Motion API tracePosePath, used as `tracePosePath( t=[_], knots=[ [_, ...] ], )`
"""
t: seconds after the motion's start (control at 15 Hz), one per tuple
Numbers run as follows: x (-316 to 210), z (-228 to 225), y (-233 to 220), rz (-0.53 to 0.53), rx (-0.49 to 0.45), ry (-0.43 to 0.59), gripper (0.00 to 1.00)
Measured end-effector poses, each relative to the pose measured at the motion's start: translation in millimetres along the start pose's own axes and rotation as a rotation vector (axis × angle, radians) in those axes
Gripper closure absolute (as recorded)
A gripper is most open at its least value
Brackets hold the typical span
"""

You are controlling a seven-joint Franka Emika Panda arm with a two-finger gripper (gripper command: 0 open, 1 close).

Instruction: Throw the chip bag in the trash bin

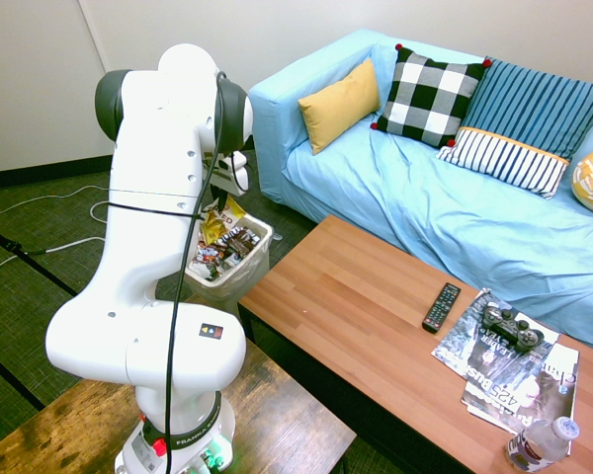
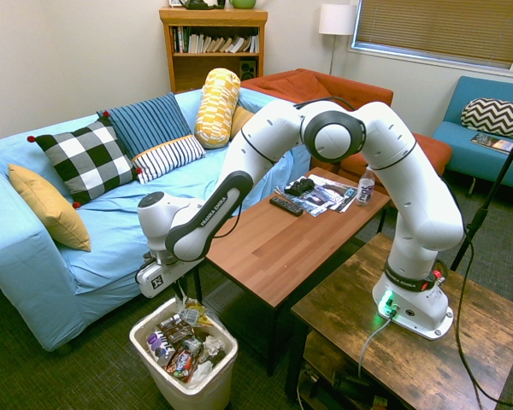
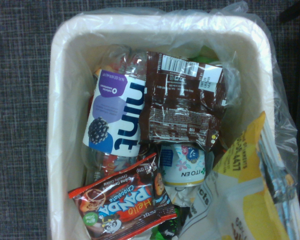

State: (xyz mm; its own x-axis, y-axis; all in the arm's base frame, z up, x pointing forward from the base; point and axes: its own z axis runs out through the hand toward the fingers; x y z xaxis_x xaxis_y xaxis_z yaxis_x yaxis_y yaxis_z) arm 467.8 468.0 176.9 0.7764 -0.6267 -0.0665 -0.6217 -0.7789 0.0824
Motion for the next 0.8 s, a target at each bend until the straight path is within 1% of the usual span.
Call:
tracePosePath(
  t=[0.8],
  knots=[
    [2.6,-1.0,0.6,-0.006,-0.002,-0.025,0.00]
  ],
)
